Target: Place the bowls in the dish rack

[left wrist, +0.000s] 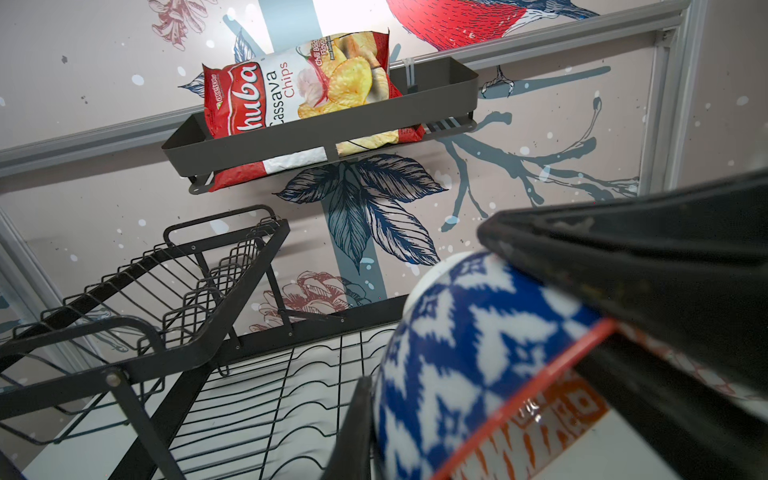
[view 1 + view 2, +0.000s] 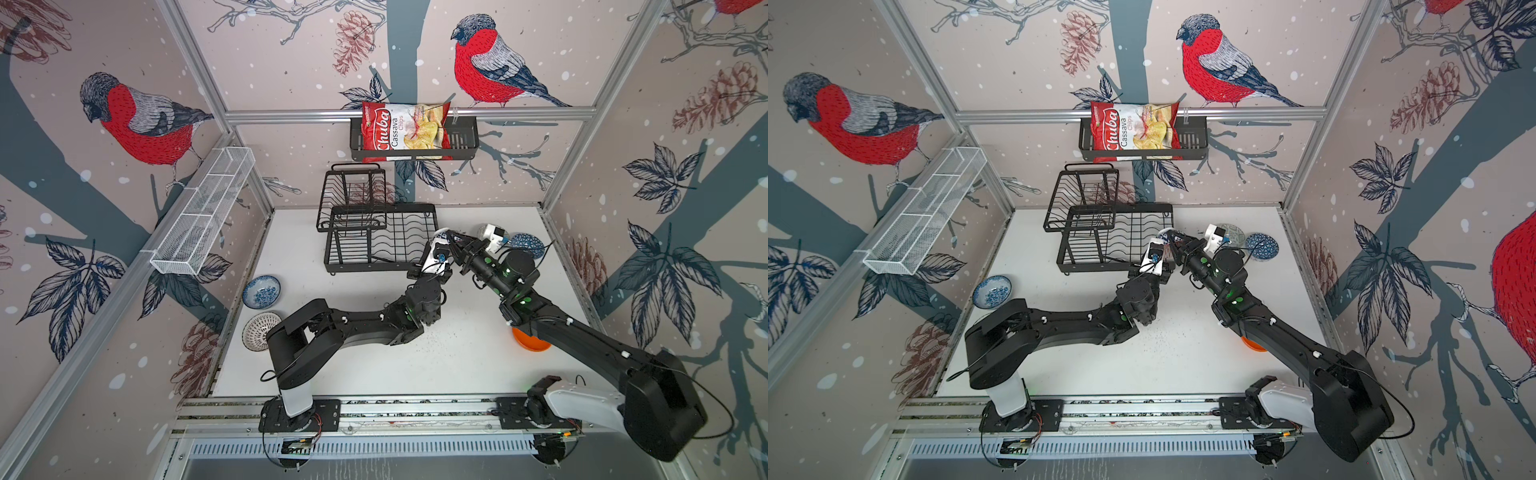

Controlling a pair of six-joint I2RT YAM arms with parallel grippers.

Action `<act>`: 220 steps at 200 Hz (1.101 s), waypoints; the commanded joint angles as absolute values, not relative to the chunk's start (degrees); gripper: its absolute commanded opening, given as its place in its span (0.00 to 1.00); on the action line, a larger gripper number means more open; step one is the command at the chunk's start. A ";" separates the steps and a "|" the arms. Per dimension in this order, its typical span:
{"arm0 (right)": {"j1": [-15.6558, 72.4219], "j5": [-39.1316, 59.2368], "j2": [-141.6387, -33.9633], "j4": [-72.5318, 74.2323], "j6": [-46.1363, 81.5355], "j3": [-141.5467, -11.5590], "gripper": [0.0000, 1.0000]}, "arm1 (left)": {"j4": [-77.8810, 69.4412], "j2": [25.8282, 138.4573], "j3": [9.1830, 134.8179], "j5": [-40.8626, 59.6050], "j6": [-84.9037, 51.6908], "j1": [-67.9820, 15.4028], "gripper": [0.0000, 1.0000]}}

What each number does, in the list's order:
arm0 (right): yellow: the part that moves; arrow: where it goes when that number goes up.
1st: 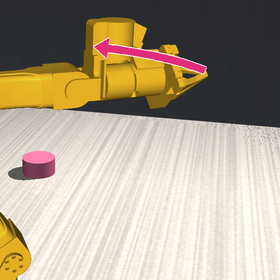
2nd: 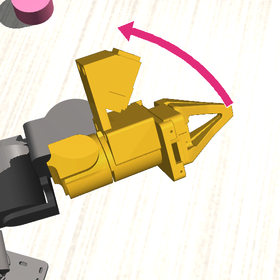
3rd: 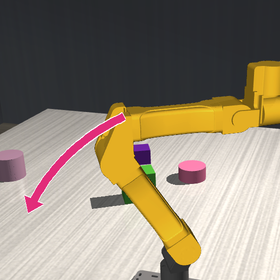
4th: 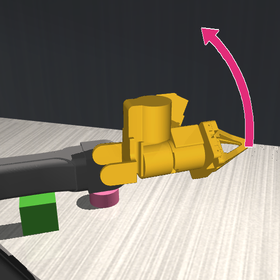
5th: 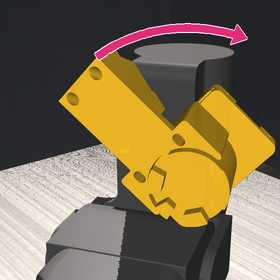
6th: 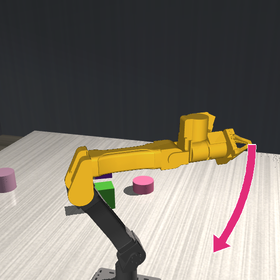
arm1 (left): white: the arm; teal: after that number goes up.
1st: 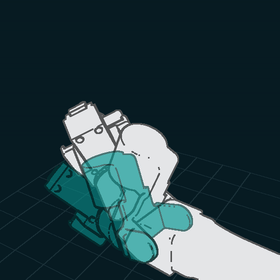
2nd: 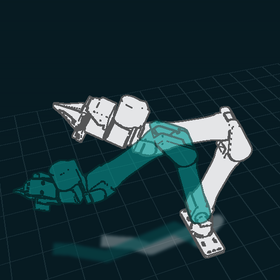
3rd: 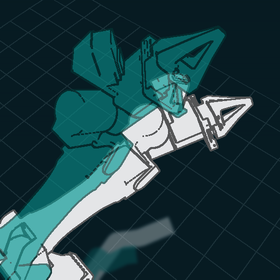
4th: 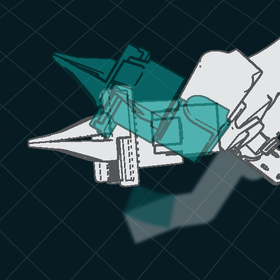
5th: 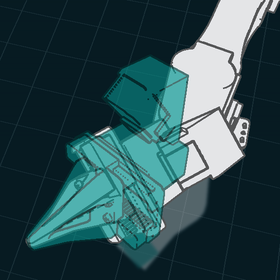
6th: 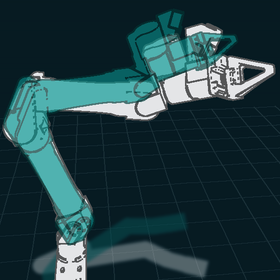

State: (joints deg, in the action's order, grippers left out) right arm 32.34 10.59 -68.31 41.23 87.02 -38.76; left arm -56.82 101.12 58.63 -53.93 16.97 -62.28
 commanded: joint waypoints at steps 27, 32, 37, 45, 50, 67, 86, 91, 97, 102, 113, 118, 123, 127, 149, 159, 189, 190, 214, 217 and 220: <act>31.69 7.65 -66.08 41.24 79.91 -38.32 0.01 | -53.17 97.16 57.97 -52.00 9.77 -62.51 0.34; 31.60 7.36 -65.73 40.89 79.38 -38.32 0.01 | -52.45 96.63 57.72 -51.51 9.19 -62.51 0.37; 31.64 7.10 -65.45 40.64 79.01 -38.31 0.01 | -51.64 96.23 57.53 -51.13 8.67 -62.52 0.39; 31.60 6.57 -65.00 40.24 78.37 -38.32 0.00 | -50.15 95.58 57.48 -50.54 7.78 -62.49 0.46; 31.61 6.42 -64.81 40.22 78.12 -38.22 0.00 | -49.03 95.24 57.48 -50.03 7.26 -62.50 0.51; 31.45 5.91 -64.00 40.22 76.98 -38.16 0.00 | -45.22 93.98 57.48 -48.72 5.22 -62.51 0.64; 31.47 4.77 -62.88 39.13 75.58 -38.24 0.00 | -41.55 91.90 55.49 -48.39 2.02 -62.54 0.81; 31.42 4.35 -62.53 38.92 75.12 -38.19 0.00 | -40.34 91.13 55.16 -47.88 1.14 -62.49 0.83; 31.44 3.91 -62.01 38.65 74.68 -38.08 0.00 | -38.68 90.21 54.81 -47.14 0.13 -62.56 0.84; 31.34 3.38 -61.70 38.26 74.34 -37.98 0.00 | -37.16 89.43 54.55 -46.54 -0.83 -62.54 0.85; 31.08 2.58 -60.97 37.80 73.63 -37.61 0.00 | -33.54 87.62 54.06 -45.16 -2.90 -62.57 0.90; 30.99 2.42 -60.68 37.79 73.41 -37.46 0.00 | -31.75 86.90 54.05 -44.76 -3.86 -62.56 0.92; 30.86 2.14 -60.38 37.80 73.14 -37.30 0.00 | -29.94 86.17 54.05 -44.55 -4.81 -62.52 0.94; 30.73 2.00 -60.29 37.61 73.00 -37.22 0.00 | -28.79 85.56 54.00 -44.52 -5.46 -62.53 0.97; 30.12 1.61 -60.09 37.50 72.08 -36.91 0.00 | -21.26 81.73 54.21 -43.03 -8.55 -62.50 0.98; 30.09 1.17 -60.21 37.69 71.52 -36.71 0.00 | -18.24 79.84 54.47 -41.53 -9.75 -62.40 0.98; 30.06 0.51 -62.90 42.38 70.66 -34.93 0.00 | -9.61 75.22 56.80 -33.20 -11.22 -59.94 0.97; 30.10 0.52 -63.05 42.68 70.66 -34.87 0.00 | -9.16 75.14 56.79 -32.86 -11.41 -59.72 0.98; 30.57 1.06 -68.25 48.47 70.75 -34.52 0.00 | -1.06 73.89 62.93 -26.93 -14.61 -54.30 0.97; 30.73 1.13 -69.29 49.59 70.68 -34.64 0.00 | -0.48 73.77 63.46 -26.94 -14.50 -53.97 0.98; 30.82 1.19 -70.12 50.32 70.67 -34.75 0.00 | -0.23 73.68 63.75 -27.09 -14.36 -53.65 0.98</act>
State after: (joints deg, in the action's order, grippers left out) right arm 30.26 1.48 -66.28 39.44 71.99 -34.48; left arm -9.10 74.91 60.36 -33.30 -11.27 -56.69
